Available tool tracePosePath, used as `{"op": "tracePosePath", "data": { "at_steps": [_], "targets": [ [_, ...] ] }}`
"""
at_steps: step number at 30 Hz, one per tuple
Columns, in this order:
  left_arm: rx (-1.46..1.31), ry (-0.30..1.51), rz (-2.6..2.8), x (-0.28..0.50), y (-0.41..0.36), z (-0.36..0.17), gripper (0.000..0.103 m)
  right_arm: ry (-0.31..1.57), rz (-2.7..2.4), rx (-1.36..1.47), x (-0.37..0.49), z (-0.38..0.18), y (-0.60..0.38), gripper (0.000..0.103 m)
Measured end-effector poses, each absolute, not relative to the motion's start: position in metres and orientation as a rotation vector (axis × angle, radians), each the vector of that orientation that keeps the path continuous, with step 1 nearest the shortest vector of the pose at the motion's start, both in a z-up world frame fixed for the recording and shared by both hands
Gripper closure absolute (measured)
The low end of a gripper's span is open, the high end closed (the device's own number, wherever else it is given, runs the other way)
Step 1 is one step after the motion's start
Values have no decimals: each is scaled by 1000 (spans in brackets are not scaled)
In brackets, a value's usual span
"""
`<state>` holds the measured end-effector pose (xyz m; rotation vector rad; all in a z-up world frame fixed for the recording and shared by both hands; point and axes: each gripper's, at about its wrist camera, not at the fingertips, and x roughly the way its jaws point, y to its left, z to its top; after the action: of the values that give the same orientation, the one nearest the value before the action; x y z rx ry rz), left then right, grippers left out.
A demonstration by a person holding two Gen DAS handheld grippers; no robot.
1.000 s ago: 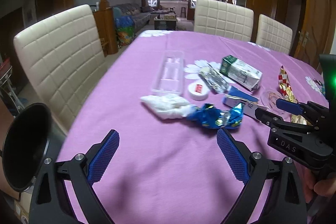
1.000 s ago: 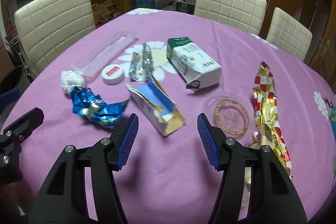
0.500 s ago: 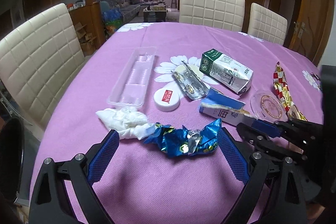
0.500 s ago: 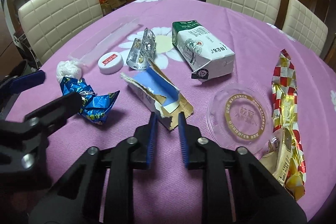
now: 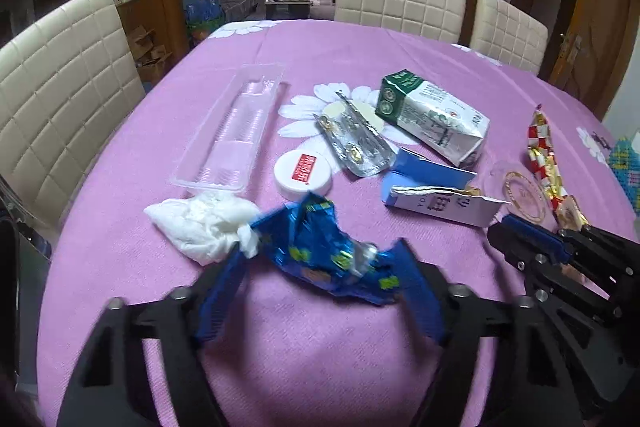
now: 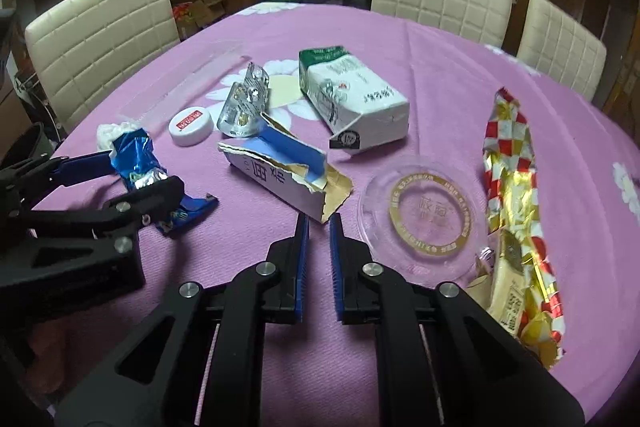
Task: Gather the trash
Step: 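Grasp the blue candy wrapper with left gripper while right grasps the torn carton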
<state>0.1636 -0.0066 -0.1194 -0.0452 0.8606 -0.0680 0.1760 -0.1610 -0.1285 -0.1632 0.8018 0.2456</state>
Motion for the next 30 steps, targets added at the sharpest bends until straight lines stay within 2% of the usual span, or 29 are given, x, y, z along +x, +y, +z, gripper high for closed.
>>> {"op": "tracePosePath", "data": {
  "at_steps": [2,7,8,9,10,11,12,17,20,23,25,27,30],
  "targets": [
    [-78,871,-92,162,-4,-120,63,803,246,-160,177,-128,-161,89],
    [-88,848,-92,152,0,-115,71,860,246,-126,190,-134,-168,87],
    [-90,845,-94,150,0,-114,71,864,243,-123,191,-134,-168,79],
    [-90,843,-93,149,1,-113,73,863,240,-121,191,-135,-168,62],
    [-90,843,-93,147,3,-112,73,851,234,-122,189,-133,-168,27],
    [-92,842,-96,145,4,-112,73,800,215,-132,184,-127,-167,14],
    [-93,839,-98,143,6,-111,73,760,206,-152,180,-123,-165,9],
    [-65,805,-71,138,11,-106,73,782,260,-202,196,-119,-150,9],
    [-49,792,-60,139,13,-103,73,827,282,-211,214,-128,-144,13],
    [-45,790,-54,143,14,-104,73,878,312,-188,228,-135,-145,27],
    [-45,791,-45,146,16,-105,73,899,346,-151,229,-138,-146,52],
    [-53,796,-46,146,18,-106,73,897,353,-160,222,-137,-143,63],
    [-57,800,-58,142,19,-106,73,876,372,-138,207,-132,-141,67]
  ]
}}
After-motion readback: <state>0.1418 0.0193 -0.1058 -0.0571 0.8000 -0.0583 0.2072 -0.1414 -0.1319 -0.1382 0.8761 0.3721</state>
